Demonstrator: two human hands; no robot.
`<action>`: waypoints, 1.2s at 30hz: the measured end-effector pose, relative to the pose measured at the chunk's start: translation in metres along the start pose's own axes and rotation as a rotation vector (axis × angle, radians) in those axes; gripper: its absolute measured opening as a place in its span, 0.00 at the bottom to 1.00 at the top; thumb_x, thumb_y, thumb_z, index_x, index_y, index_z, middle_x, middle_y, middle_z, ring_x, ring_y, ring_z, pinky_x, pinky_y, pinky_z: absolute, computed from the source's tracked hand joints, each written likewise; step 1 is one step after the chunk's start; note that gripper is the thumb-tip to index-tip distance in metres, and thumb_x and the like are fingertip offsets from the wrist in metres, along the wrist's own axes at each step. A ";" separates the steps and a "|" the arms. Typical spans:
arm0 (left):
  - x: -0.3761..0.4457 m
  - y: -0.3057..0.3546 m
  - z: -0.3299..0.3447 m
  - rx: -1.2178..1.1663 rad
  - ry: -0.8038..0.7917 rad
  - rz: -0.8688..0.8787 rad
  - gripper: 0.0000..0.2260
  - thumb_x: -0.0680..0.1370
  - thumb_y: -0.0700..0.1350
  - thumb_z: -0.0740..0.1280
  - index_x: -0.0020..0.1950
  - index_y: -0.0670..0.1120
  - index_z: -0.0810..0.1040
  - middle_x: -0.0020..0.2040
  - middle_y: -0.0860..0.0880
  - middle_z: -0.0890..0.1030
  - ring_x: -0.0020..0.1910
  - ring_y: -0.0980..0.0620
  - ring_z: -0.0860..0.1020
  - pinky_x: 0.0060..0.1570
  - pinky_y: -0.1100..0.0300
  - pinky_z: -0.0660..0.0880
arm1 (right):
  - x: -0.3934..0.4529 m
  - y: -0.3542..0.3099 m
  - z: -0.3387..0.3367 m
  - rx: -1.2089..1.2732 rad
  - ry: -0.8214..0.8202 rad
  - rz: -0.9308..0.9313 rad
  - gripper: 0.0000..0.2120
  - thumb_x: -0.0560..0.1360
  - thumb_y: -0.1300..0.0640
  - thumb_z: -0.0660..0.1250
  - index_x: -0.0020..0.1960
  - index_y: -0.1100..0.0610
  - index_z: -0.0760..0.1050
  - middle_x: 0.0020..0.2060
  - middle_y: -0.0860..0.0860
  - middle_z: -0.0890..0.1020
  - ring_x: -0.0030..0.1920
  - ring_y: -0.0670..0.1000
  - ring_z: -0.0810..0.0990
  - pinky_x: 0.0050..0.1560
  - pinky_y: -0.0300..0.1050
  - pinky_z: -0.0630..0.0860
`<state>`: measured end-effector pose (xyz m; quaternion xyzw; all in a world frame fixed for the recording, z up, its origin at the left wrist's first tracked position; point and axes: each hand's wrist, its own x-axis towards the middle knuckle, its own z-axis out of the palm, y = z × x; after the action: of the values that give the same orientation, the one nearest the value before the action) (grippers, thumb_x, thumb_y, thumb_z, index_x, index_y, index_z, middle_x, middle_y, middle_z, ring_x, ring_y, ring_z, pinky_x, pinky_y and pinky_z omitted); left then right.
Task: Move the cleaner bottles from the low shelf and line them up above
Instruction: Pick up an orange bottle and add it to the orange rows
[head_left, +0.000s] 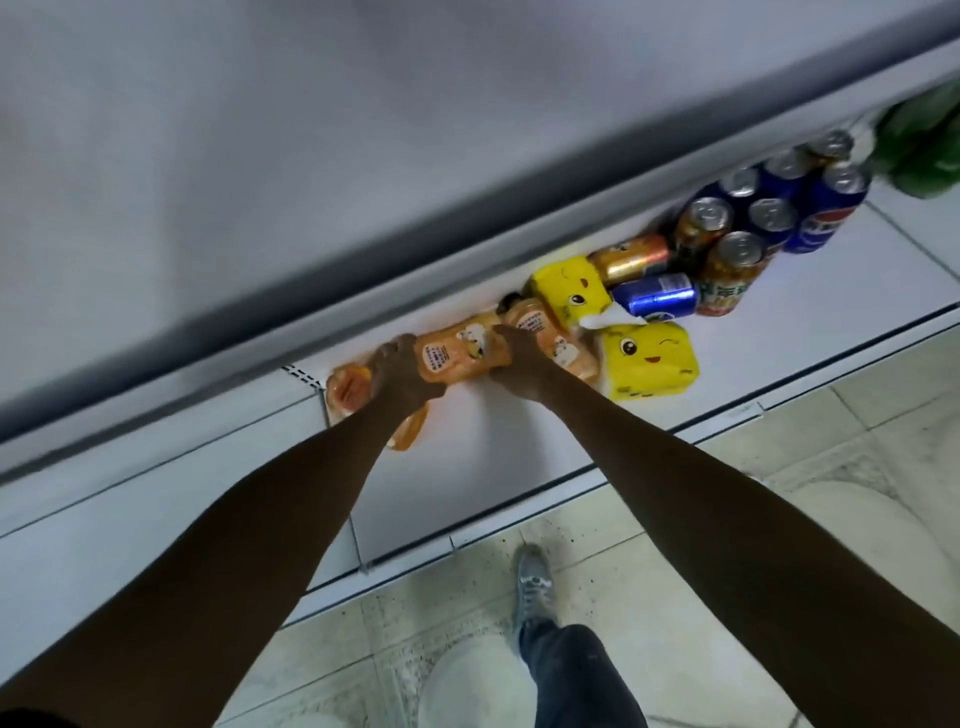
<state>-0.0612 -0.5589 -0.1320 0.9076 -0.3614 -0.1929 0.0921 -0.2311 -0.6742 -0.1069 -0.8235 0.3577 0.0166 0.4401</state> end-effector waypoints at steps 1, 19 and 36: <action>-0.010 0.000 -0.005 0.010 0.015 0.027 0.35 0.59 0.53 0.77 0.63 0.46 0.70 0.58 0.42 0.76 0.58 0.41 0.74 0.57 0.46 0.73 | -0.007 -0.002 -0.009 -0.017 -0.031 -0.030 0.29 0.78 0.60 0.65 0.75 0.64 0.58 0.72 0.62 0.64 0.73 0.61 0.62 0.73 0.47 0.59; -0.289 0.004 -0.197 0.001 0.263 0.662 0.37 0.69 0.48 0.77 0.74 0.51 0.63 0.70 0.47 0.64 0.68 0.49 0.64 0.64 0.53 0.71 | -0.219 -0.149 -0.044 -0.182 -0.142 -0.426 0.34 0.66 0.45 0.78 0.66 0.52 0.67 0.59 0.50 0.79 0.56 0.51 0.79 0.55 0.47 0.77; -0.530 -0.032 -0.261 -0.570 0.654 0.462 0.44 0.72 0.58 0.72 0.73 0.66 0.41 0.68 0.79 0.54 0.69 0.72 0.60 0.62 0.76 0.64 | -0.422 -0.332 -0.001 0.546 -0.056 -0.830 0.47 0.66 0.44 0.73 0.75 0.37 0.48 0.63 0.36 0.73 0.59 0.40 0.76 0.45 0.31 0.77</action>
<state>-0.2853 -0.1619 0.2455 0.7553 -0.4384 0.0363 0.4858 -0.3445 -0.3135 0.2749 -0.7502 -0.0210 -0.2321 0.6188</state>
